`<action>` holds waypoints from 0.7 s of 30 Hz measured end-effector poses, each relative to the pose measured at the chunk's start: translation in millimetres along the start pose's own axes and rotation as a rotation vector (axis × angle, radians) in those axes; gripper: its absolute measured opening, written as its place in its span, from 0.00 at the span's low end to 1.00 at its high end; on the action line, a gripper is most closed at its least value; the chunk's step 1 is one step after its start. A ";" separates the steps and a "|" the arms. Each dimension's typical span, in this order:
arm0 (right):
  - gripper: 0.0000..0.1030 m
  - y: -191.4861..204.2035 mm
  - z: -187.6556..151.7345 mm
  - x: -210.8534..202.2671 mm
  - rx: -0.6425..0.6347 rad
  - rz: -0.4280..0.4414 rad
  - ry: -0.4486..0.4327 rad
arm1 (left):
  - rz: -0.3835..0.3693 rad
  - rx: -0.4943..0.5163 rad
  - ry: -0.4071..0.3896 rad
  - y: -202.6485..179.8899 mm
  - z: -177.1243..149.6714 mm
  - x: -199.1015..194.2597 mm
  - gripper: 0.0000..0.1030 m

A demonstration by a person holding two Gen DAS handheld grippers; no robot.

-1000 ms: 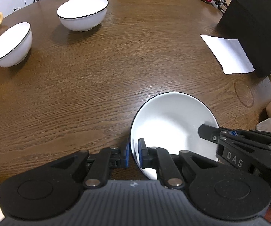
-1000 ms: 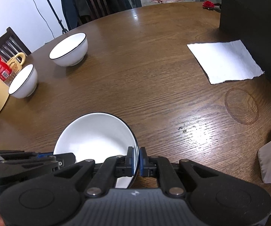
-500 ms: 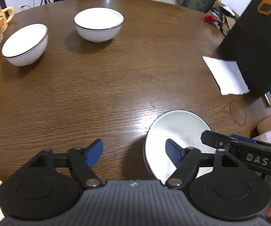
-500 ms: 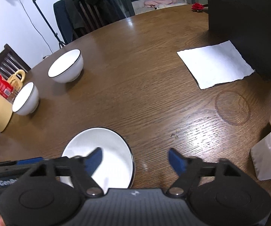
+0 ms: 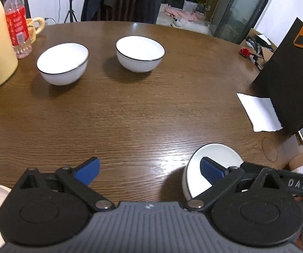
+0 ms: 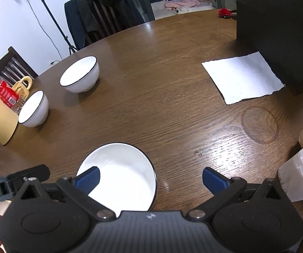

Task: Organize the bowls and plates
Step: 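Move both open grippers back toward the two remaining white bowls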

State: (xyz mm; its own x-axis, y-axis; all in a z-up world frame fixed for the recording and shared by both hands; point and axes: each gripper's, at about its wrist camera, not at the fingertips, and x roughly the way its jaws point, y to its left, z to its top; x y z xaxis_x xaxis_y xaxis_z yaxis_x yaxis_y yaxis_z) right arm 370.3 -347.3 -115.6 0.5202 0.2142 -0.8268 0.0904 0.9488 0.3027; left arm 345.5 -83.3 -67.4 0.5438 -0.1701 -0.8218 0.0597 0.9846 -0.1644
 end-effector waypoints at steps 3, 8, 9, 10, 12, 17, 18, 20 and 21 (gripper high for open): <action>1.00 1.8 2.2 -2.1 -0.004 0.002 -0.002 | -0.005 -0.014 -0.015 9.5 -5.0 -8.4 1.00; 1.00 5.0 5.8 -2.6 -0.013 0.001 -0.001 | 0.009 -0.041 -0.036 24.6 -9.1 -17.9 1.00; 1.00 5.9 7.1 -2.6 -0.015 0.003 0.001 | 0.012 -0.047 -0.040 27.0 -9.0 -19.4 1.00; 1.00 6.6 8.4 -2.7 -0.017 0.006 0.001 | 0.020 -0.051 -0.043 29.2 -8.5 -21.3 1.00; 1.00 9.9 11.5 -3.7 -0.024 0.014 0.001 | 0.028 -0.058 -0.051 32.8 -6.9 -24.2 1.00; 1.00 23.3 24.9 -6.6 -0.069 0.042 -0.005 | 0.060 -0.058 -0.079 37.5 7.5 -33.3 1.00; 1.00 25.5 28.7 -6.4 -0.076 0.047 -0.006 | 0.066 -0.058 -0.085 37.8 11.1 -34.8 1.00; 1.00 29.5 37.2 -6.3 -0.087 0.050 -0.008 | 0.087 -0.057 -0.100 38.0 20.3 -38.1 1.00; 1.00 30.8 42.0 -5.5 -0.091 0.053 -0.007 | 0.096 -0.055 -0.109 37.8 25.3 -39.8 1.00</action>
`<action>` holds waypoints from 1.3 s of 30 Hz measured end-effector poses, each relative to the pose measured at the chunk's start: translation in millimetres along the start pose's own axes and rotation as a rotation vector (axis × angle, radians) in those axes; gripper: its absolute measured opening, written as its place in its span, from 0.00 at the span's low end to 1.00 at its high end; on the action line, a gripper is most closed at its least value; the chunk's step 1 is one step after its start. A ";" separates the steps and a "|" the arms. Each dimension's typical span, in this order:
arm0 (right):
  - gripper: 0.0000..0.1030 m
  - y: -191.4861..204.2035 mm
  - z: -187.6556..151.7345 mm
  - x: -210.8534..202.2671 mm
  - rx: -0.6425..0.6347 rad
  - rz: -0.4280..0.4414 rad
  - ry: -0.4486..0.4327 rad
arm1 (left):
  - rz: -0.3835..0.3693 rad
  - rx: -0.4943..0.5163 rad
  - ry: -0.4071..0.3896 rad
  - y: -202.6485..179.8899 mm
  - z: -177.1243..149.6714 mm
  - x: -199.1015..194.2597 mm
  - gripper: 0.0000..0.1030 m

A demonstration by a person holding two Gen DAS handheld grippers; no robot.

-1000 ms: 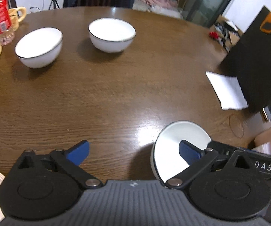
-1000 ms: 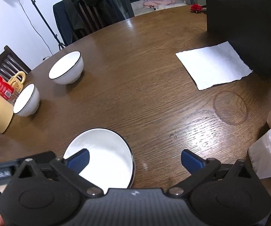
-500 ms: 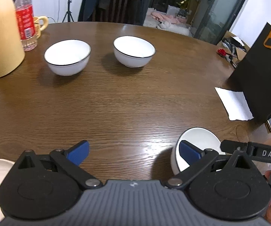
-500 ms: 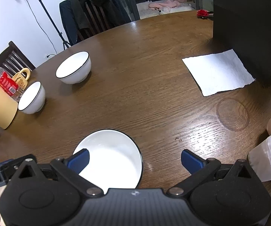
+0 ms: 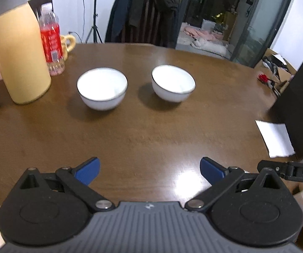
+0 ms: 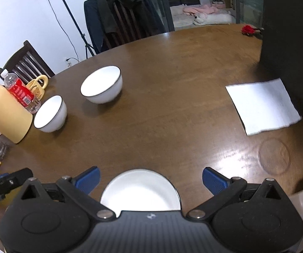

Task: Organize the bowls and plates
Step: 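Move both open grippers back toward the two remaining white bowls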

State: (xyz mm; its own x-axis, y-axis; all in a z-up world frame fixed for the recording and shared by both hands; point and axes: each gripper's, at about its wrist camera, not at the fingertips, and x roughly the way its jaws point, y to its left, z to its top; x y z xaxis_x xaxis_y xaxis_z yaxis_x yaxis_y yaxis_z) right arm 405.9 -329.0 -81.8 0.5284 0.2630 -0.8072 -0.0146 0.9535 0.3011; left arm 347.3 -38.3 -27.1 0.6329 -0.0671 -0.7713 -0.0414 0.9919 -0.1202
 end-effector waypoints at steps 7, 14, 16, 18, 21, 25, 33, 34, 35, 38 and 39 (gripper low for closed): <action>1.00 -1.1 37.6 11.7 0.001 0.056 0.013 | 0.061 0.013 -0.046 -7.9 34.8 2.4 1.00; 1.00 6.7 77.6 22.6 -0.015 0.092 -0.003 | 0.087 0.024 -0.041 -24.3 62.1 19.8 1.00; 1.00 6.8 87.3 27.1 0.005 0.108 0.006 | 0.084 0.032 -0.033 -27.5 68.2 23.8 1.00; 1.00 8.5 95.8 31.6 0.015 0.112 0.009 | 0.078 0.038 -0.027 -29.6 74.6 28.1 1.00; 1.00 12.8 105.7 38.3 0.020 0.091 0.009 | 0.069 0.042 -0.020 -29.6 85.5 36.4 1.00; 1.00 18.3 119.3 47.5 0.027 0.049 0.029 | 0.057 0.040 -0.007 -25.7 103.8 49.5 1.00; 1.00 29.4 146.1 73.6 0.019 -0.019 0.052 | 0.058 0.039 0.022 -15.2 135.4 85.3 1.00; 1.00 30.4 148.9 77.8 0.021 -0.022 0.056 | 0.059 0.037 0.029 -13.6 138.9 91.5 1.00; 1.00 32.1 151.9 82.4 0.022 -0.023 0.063 | 0.062 0.034 0.037 -12.7 141.5 97.2 1.00; 1.00 37.8 160.3 93.3 0.012 -0.029 0.070 | 0.062 0.027 0.051 -9.8 149.6 113.9 1.00; 1.00 40.4 163.0 96.6 0.005 -0.032 0.072 | 0.063 0.026 0.057 -9.0 152.1 118.4 1.00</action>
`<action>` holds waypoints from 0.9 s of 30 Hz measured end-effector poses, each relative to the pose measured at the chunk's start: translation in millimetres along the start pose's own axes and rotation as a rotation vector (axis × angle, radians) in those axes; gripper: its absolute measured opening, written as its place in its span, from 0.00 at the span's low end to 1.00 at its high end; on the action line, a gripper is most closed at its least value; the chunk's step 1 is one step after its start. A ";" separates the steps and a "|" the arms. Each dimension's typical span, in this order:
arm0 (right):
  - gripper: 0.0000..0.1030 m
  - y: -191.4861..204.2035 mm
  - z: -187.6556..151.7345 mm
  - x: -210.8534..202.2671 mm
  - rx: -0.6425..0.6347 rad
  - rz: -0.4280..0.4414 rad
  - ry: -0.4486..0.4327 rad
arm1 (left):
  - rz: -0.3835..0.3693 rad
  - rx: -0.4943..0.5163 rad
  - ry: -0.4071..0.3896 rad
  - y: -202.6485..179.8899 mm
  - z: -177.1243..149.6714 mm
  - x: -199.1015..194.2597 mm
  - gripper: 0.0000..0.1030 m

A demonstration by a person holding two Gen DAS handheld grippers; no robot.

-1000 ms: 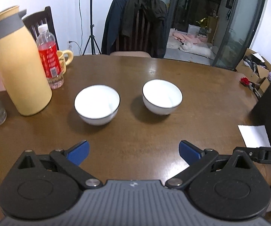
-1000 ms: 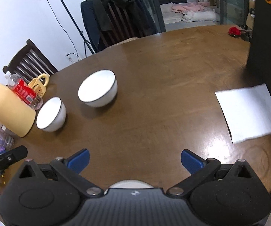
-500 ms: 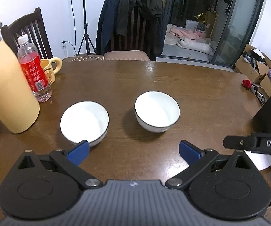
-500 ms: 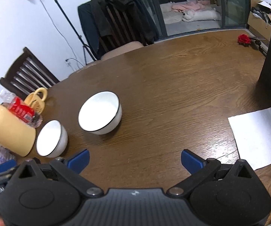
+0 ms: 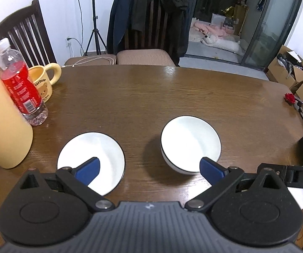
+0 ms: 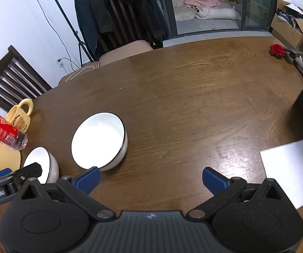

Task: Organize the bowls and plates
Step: 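Move both open grippers back toward the two remaining white bowls, then close left gripper on a white bowl rim while right gripper grips another bowl rim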

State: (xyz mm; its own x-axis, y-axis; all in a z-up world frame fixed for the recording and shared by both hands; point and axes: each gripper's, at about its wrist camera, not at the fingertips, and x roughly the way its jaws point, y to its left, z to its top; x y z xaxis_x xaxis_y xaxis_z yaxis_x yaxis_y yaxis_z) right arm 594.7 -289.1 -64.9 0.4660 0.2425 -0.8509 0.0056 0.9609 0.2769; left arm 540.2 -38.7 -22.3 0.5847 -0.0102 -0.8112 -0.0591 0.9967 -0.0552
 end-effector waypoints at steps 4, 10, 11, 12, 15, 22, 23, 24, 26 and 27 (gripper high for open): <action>1.00 9.2 10.6 12.1 -0.027 -0.025 0.012 | 0.003 0.026 0.014 0.3 11.1 16.8 1.00; 1.00 21.2 24.1 33.6 -0.059 -0.039 0.031 | 0.020 0.024 0.042 0.0 26.9 42.9 0.99; 0.97 22.8 26.5 38.0 -0.065 -0.042 0.038 | 0.027 0.012 0.052 1.2 29.3 48.4 0.99; 0.93 24.5 28.7 42.6 -0.069 -0.041 0.046 | 0.026 0.003 0.063 2.6 31.2 53.6 0.99; 0.92 27.1 33.0 56.2 -0.072 -0.032 0.071 | 0.019 -0.007 0.093 6.6 35.8 68.7 0.97; 0.80 36.3 38.0 82.1 -0.089 -0.038 0.102 | 0.019 0.000 0.123 4.5 45.2 93.7 0.90; 0.77 37.0 38.7 85.4 -0.088 -0.039 0.106 | 0.019 0.003 0.127 3.1 45.6 96.2 0.88; 0.73 37.1 39.2 88.4 -0.086 -0.038 0.109 | 0.019 0.005 0.130 1.7 45.9 98.8 0.87; 0.68 37.6 39.8 94.0 -0.086 -0.032 0.114 | 0.013 0.009 0.139 -1.8 46.5 103.0 0.83; 0.63 37.5 39.9 96.5 -0.085 -0.028 0.116 | 0.010 0.010 0.144 -3.5 46.3 105.5 0.82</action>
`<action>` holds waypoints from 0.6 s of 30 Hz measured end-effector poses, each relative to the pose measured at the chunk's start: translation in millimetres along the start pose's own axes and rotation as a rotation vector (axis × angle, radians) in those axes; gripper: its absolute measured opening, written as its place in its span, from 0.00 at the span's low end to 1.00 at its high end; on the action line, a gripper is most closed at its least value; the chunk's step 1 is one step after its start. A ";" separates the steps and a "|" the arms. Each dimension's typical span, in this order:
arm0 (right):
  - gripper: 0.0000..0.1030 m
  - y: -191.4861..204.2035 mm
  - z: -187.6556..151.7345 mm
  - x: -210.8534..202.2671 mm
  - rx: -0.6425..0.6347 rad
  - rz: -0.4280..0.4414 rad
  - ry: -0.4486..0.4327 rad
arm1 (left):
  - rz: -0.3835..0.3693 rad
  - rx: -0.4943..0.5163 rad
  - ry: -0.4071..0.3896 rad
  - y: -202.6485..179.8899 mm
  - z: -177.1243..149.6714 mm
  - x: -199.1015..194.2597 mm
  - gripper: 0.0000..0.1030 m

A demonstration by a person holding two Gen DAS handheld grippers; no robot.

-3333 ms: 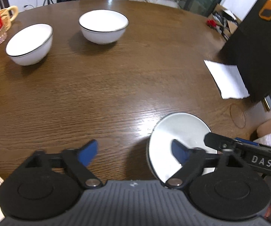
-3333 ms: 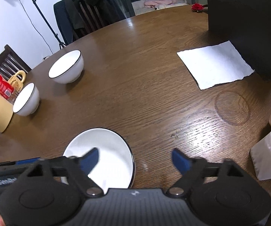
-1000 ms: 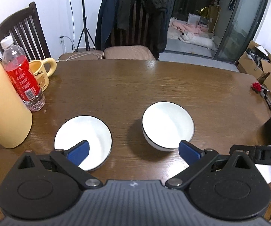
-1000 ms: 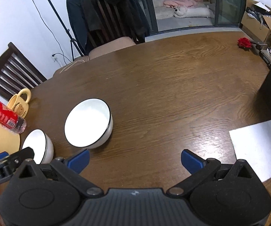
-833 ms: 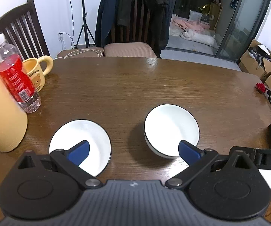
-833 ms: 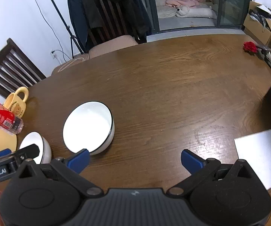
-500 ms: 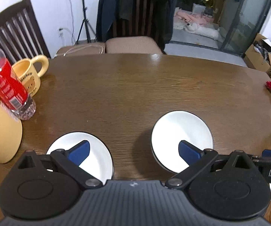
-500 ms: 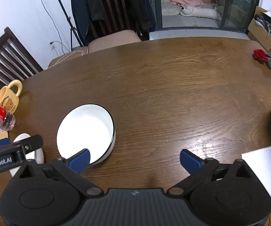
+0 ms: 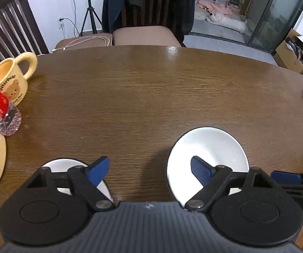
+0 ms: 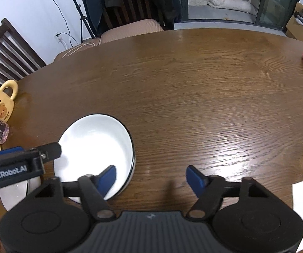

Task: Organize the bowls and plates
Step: 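Close left gripper on a white bowl rim while right gripper grips another bowl rim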

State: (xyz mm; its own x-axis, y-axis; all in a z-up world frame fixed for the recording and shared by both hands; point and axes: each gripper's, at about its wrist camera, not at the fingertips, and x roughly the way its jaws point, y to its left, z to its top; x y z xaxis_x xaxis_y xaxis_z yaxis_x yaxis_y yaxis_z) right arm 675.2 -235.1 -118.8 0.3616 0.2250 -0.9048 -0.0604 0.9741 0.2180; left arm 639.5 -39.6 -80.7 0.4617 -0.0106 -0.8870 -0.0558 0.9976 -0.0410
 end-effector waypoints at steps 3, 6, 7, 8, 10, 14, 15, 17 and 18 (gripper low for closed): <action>0.52 -0.4 1.2 7.4 0.005 0.012 0.009 | -0.009 0.004 0.012 -4.5 -0.6 6.7 0.76; 0.46 -0.9 2.9 13.2 0.015 0.027 0.007 | -0.017 0.005 0.021 -6.9 -1.1 13.1 0.72; 0.44 -1.1 3.2 14.6 0.020 0.029 0.004 | -0.021 0.005 0.026 -7.7 -0.9 15.3 0.70; 0.41 -1.6 3.8 16.1 0.026 0.031 0.004 | -0.022 0.004 0.031 -7.8 -0.9 17.8 0.67; 0.37 -2.8 4.2 19.2 0.037 0.034 0.006 | -0.026 0.001 0.042 -8.7 -1.0 21.8 0.60; 0.31 -4.9 4.1 24.8 0.052 0.051 0.009 | -0.038 0.001 0.053 -10.9 -1.5 26.7 0.48; 0.28 -3.4 4.7 26.9 0.052 0.055 0.010 | -0.040 0.001 0.055 -10.6 -1.3 27.6 0.47; 0.24 -2.7 5.5 29.3 0.054 0.065 0.012 | -0.050 -0.004 0.057 -10.5 -0.7 29.6 0.45; 0.22 -1.3 5.7 29.7 0.055 0.069 0.014 | -0.062 -0.009 0.059 -10.1 -0.2 29.9 0.43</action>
State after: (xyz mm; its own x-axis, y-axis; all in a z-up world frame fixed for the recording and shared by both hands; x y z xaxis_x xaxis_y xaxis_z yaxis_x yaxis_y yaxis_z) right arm 691.3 -229.8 -143.9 0.3453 0.2922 -0.8918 -0.0333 0.9535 0.2995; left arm 653.6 -50.0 -106.9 0.4116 -0.0762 -0.9082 -0.0373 0.9943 -0.1003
